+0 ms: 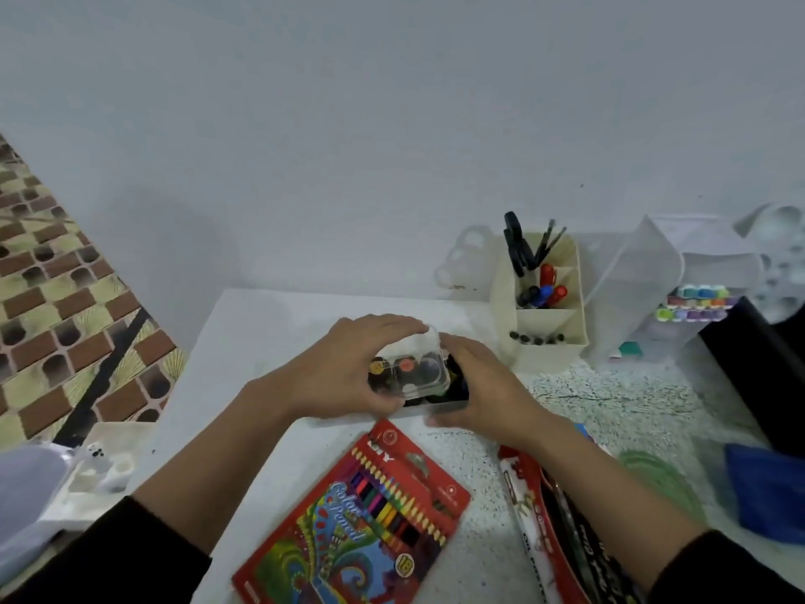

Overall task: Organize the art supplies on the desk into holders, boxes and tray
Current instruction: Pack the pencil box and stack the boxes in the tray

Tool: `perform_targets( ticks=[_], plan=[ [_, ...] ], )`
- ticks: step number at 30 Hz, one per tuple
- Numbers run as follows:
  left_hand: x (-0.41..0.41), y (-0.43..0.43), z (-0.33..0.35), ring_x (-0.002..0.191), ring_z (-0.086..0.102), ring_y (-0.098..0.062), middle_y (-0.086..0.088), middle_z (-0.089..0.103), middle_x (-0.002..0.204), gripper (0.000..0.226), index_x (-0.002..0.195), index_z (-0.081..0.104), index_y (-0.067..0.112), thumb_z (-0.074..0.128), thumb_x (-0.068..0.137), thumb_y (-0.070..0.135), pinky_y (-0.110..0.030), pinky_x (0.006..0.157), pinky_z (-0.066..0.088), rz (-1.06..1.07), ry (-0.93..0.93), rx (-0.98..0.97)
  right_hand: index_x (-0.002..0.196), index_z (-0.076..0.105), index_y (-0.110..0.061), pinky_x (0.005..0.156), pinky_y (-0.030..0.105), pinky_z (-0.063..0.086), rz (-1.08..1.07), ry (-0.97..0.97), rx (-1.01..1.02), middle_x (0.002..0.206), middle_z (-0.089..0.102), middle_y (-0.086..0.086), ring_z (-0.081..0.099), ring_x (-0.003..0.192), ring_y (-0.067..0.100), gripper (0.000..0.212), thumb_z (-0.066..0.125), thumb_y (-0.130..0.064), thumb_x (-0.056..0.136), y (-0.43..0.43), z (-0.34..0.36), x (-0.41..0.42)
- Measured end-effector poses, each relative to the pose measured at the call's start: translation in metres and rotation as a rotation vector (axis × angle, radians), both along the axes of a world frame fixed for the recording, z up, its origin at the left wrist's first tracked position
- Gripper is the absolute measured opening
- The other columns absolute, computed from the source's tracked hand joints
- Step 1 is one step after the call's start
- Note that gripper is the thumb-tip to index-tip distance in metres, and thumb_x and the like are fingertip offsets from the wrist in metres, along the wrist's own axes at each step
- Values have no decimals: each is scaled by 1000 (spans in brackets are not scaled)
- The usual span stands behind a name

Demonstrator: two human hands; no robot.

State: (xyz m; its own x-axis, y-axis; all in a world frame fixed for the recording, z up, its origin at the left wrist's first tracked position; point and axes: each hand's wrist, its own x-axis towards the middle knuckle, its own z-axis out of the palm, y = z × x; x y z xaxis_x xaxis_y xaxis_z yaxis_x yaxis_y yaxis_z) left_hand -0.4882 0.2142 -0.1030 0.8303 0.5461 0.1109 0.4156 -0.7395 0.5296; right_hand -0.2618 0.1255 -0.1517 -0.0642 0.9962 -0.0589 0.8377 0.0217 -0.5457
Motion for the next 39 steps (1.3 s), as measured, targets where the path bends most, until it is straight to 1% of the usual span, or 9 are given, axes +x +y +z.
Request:
perform_targets(
  ticks=[3, 6, 10, 14, 22, 29, 32, 36, 39],
  plan=[
    [17, -2, -7, 135, 39, -5, 14, 42, 154, 87, 151, 40, 34, 76, 73, 48, -38, 113, 34, -32, 73, 11, 159, 15, -23, 119, 30, 27, -82, -15, -37, 159, 27, -3, 21, 146, 14, 117, 86, -50, 71, -16, 2, 20],
    [40, -6, -15, 134, 39, -11, 10, 41, 155, 89, 154, 36, 31, 77, 76, 44, -38, 112, 33, -63, 152, 56, 157, 21, -23, 102, 22, 36, -118, 79, -103, 148, 46, -2, 43, 134, 15, 109, 88, -40, 73, -21, 10, 30],
    [61, -7, -32, 136, 35, -15, 9, 36, 158, 88, 156, 32, 32, 74, 80, 45, -41, 111, 30, -38, 233, 117, 153, 36, -13, 105, 35, 48, -222, 219, -157, 141, 55, 1, 54, 128, 17, 98, 90, -15, 71, -16, 15, 40],
    [65, -6, -44, 137, 35, -13, 12, 31, 160, 88, 156, 29, 35, 73, 81, 46, -41, 111, 28, -19, 246, 82, 142, 49, -10, 89, 38, 59, -306, 484, -229, 126, 62, -3, 66, 107, 16, 76, 80, 5, 74, -12, 11, 44],
    [64, -8, -53, 131, 42, -5, 18, 40, 151, 78, 151, 38, 42, 72, 82, 58, -26, 100, 28, 36, 151, 79, 118, 67, -14, 90, 34, 58, -491, 599, -127, 106, 73, 0, 69, 96, 10, 42, 79, -5, 79, -16, 11, 35],
    [65, -13, -57, 125, 46, -3, 19, 46, 145, 77, 150, 40, 42, 63, 82, 69, -30, 102, 36, 63, 123, 145, 123, 70, -10, 77, 1, 48, -402, 394, 85, 110, 73, -2, 68, 104, 9, 34, 71, -4, 89, -26, 11, 19],
    [65, -15, -58, 129, 44, -3, 19, 44, 148, 80, 151, 39, 42, 58, 82, 77, -30, 106, 34, 68, 127, 168, 92, 73, -20, 75, 32, 56, -279, 95, 155, 79, 73, -6, 67, 76, 14, 12, 65, -10, 93, -23, 5, 15],
    [67, -16, -57, 134, 43, -4, 17, 44, 151, 75, 150, 42, 41, 52, 85, 77, -31, 109, 32, 102, 119, 165, 100, 71, -18, 60, 35, 48, -209, -153, 237, 72, 69, 0, 59, 66, 23, 16, 56, -18, 96, -20, 6, 13],
    [65, -18, -53, 134, 47, -6, 12, 51, 149, 60, 147, 49, 37, 55, 91, 59, -33, 113, 34, 103, 32, 42, 106, 72, -20, 64, 36, 51, -167, -168, 210, 76, 72, 3, 63, 71, 26, 21, 59, -35, 98, -20, 16, 11]
  ],
)
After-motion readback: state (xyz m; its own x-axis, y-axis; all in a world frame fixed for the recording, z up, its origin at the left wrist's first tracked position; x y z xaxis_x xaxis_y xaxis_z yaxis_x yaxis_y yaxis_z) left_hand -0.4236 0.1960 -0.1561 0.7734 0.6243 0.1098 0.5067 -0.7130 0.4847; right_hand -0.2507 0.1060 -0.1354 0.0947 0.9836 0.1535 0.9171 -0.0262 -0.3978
